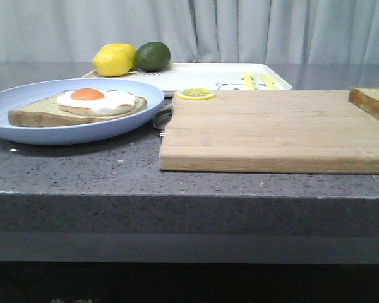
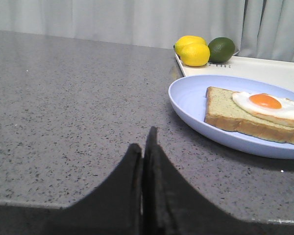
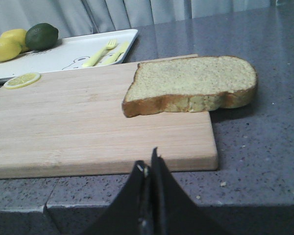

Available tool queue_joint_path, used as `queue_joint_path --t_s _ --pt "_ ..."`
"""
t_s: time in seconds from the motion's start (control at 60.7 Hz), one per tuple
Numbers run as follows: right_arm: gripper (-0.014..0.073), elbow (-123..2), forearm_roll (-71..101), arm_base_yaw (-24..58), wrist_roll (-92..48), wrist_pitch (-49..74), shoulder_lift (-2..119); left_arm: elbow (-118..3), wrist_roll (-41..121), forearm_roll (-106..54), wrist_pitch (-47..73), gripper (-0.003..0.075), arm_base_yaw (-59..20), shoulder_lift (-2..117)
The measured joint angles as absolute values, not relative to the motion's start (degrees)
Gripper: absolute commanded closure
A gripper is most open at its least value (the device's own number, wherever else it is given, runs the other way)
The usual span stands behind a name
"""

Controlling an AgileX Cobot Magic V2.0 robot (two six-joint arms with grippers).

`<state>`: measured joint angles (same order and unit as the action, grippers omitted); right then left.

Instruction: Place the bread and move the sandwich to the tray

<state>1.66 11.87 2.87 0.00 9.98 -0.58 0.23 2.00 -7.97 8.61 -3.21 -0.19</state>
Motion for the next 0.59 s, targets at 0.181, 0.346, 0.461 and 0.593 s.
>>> queue_joint_path --t_s 0.181,0.346,0.461,0.593 --pt "0.0652 1.7 11.9 2.9 0.0 9.9 -0.6 0.2 2.0 -8.0 8.4 0.0741 -3.2 -0.2" --pt "0.0652 1.7 11.9 2.9 0.0 8.0 -0.6 0.2 2.0 -8.0 4.4 0.0741 -3.2 -0.2" --pt "0.0653 1.3 11.9 2.9 0.0 7.6 -0.6 0.2 2.0 -8.4 -3.2 0.0741 -3.2 -0.2" --pt "0.0653 -2.9 11.9 2.9 0.0 8.2 -0.6 -1.6 2.0 -9.4 -7.5 0.0741 -3.2 -0.2"
